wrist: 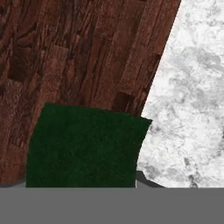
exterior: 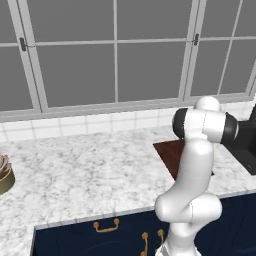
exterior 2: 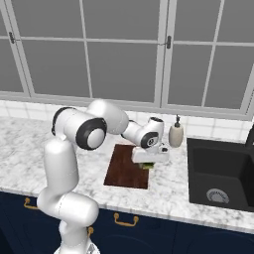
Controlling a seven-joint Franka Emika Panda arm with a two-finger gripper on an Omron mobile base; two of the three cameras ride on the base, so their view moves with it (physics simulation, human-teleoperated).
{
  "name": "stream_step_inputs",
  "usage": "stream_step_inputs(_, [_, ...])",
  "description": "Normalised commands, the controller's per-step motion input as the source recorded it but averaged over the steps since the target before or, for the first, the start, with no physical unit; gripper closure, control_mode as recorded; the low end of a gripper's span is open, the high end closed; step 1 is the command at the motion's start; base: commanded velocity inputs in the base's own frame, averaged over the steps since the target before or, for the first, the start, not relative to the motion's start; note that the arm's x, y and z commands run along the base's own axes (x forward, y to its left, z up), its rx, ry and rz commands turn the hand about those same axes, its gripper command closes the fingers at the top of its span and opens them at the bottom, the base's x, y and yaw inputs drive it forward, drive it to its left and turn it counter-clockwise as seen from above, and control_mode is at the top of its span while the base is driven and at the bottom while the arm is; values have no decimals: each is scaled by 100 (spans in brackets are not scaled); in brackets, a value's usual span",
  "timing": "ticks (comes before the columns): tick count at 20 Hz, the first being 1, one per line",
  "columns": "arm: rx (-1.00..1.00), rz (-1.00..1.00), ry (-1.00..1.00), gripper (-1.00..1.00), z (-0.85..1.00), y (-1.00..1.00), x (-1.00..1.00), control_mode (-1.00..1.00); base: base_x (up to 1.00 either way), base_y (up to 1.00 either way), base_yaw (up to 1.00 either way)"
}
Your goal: Pick up the sponge from the counter and clean the cutting board by briefly scrubbing or pressing down on the cutting board. Once finished, release the sponge.
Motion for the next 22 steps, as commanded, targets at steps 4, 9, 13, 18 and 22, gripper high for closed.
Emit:
stream_step_inputs(4, [-6,0,-4,100,-42,63,100,-100,0,0,0])
stream_step_inputs(9, [-7,0,-4,100,-54,67,100,-100,0,0,0])
stream_step_inputs(13, [-1,0,-1,100,-40,71,100,-100,0,0,0])
stream_step_inputs(18, [0,0,0,100,-31,95,72,-100,0,0,0])
stream_step_inputs(22, [-2,0,0,100,0,92,31,-100,0,0,0])
